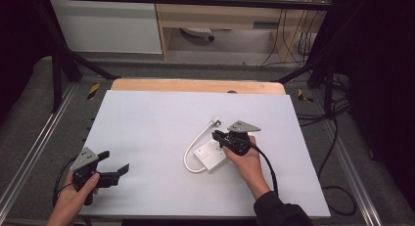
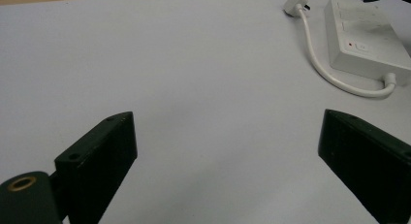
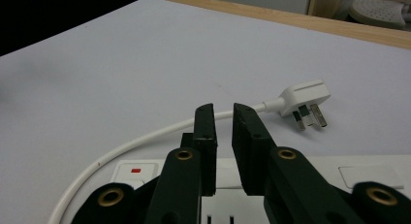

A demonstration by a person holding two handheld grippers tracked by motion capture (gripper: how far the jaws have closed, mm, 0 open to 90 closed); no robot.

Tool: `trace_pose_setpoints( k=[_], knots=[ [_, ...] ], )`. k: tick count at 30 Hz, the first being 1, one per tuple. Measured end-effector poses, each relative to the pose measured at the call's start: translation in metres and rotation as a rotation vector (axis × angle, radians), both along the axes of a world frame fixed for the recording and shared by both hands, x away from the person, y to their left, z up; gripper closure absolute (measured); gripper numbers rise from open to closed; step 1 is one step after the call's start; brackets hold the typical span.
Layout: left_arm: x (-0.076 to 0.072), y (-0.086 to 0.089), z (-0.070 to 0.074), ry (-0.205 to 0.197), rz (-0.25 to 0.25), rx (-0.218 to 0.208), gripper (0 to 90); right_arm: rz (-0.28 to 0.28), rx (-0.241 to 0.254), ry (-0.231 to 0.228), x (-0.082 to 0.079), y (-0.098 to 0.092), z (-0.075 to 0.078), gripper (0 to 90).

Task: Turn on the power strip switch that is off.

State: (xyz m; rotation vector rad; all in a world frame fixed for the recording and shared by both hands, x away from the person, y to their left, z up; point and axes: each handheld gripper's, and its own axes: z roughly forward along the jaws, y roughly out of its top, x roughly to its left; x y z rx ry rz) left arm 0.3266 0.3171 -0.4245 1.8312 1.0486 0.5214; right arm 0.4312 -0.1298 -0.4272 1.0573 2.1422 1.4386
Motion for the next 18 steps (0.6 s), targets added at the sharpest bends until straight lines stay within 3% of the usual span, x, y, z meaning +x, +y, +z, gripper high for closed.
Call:
trace_pose_setpoints(
  k=[6, 18],
  knots=[
    [0.000, 0.000, 0.000, 0.001, 0.000, 0.003, 7.1, -0.017, -0.005, -0.004, 0.001, -0.003, 0.001, 73.3],
    [0.000, 0.000, 0.000, 0.001, -0.001, 0.003, 7.0, -0.042, 0.031, -0.023, -0.001, -0.010, 0.011, 60.4]
  ],
)
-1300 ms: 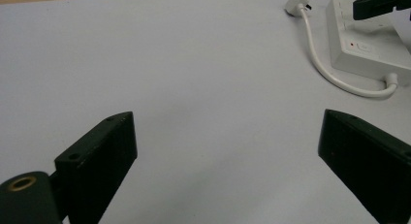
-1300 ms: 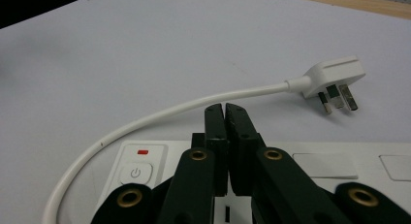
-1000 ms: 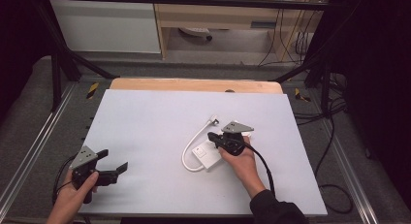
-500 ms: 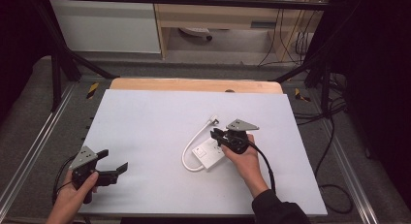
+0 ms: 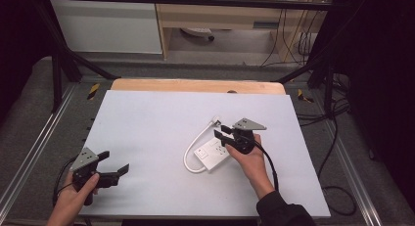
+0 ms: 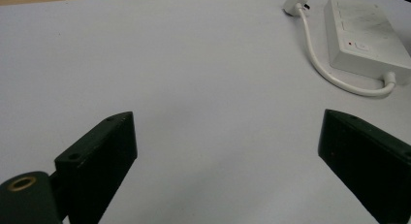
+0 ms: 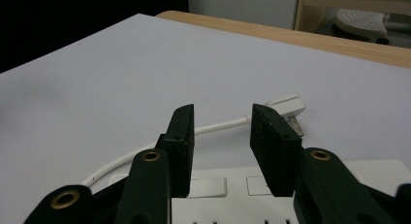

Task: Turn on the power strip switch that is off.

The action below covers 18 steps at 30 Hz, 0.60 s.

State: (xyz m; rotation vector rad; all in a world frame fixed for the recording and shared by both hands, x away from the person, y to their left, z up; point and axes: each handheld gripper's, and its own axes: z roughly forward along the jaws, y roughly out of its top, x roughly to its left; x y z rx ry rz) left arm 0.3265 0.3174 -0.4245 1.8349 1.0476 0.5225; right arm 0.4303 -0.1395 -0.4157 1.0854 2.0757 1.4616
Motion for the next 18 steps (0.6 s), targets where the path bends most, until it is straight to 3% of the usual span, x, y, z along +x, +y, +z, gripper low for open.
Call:
trace_pose_setpoints(
  k=[18],
  knots=[
    [0.000, 0.000, 0.000, -0.001, 0.001, -0.003, 7.0, -0.037, 0.038, -0.020, -0.003, -0.012, 0.015, 47.8]
  ],
)
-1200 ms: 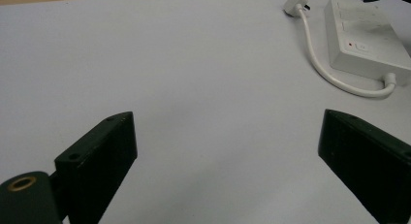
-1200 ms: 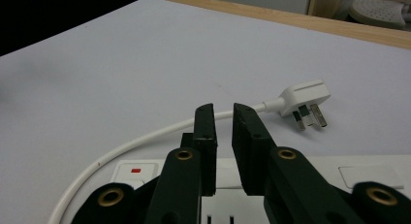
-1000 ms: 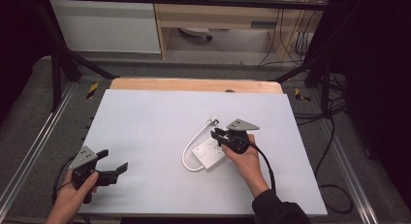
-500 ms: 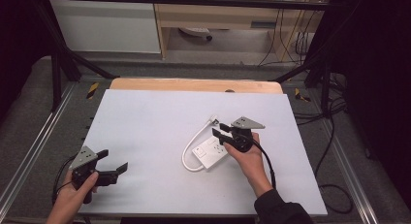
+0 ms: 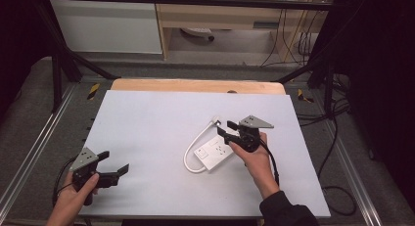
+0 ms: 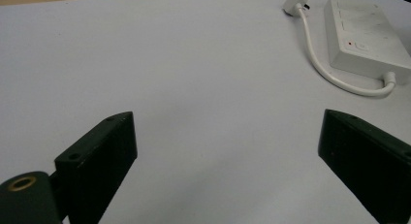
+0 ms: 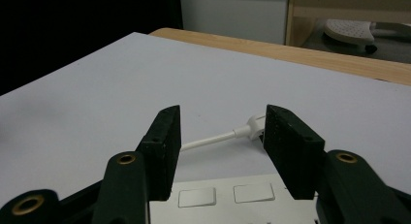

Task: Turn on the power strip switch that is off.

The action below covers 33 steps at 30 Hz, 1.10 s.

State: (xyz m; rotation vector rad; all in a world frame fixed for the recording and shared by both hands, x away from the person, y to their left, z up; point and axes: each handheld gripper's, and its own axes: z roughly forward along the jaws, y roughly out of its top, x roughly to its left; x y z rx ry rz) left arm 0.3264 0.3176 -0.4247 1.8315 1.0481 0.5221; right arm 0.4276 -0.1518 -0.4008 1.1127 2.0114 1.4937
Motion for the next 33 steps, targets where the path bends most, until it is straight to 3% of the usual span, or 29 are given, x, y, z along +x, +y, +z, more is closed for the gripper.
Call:
trace_pose_setpoints(
  k=[27, 29, 33],
  knots=[
    [0.000, 0.001, 0.000, -0.003, 0.000, 0.007, 7.0, -0.045, 0.002, 0.003, -0.007, -0.015, 0.021, 11.9],
    [0.000, 0.001, 0.000, -0.003, 0.002, 0.007, 7.0, -0.059, -0.003, -0.007, -0.010, -0.017, 0.024, 6.2],
    [0.000, 0.001, 0.000, -0.004, 0.003, 0.007, 7.0, -0.096, 0.009, -0.042, -0.016, -0.023, 0.030, 2.7]
  ],
)
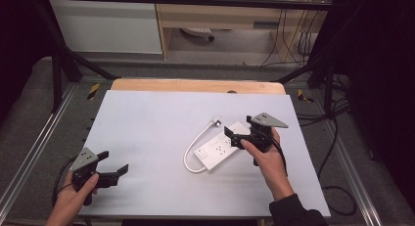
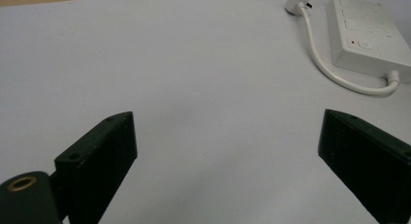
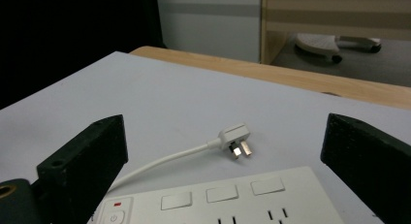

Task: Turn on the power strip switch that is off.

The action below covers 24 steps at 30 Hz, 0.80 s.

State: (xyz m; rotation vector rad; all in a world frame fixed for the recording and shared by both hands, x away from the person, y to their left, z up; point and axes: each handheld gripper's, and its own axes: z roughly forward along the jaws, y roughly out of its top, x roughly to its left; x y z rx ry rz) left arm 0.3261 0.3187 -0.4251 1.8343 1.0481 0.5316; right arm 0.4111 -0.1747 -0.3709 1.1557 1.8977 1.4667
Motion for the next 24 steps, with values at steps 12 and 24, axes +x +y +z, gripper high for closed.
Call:
trace_pose_setpoints(
  k=[12, 24],
  knots=[
    [0.000, 0.000, 0.000, -0.003, 0.002, 0.000, 7.0, -0.034, 0.009, -0.082, -0.022, -0.030, 0.012, 3.7],
    [0.000, 0.001, 0.001, -0.009, 0.003, 0.001, 7.0, -0.059, -0.016, -0.086, -0.038, -0.056, 0.000, 4.5]
  ],
)
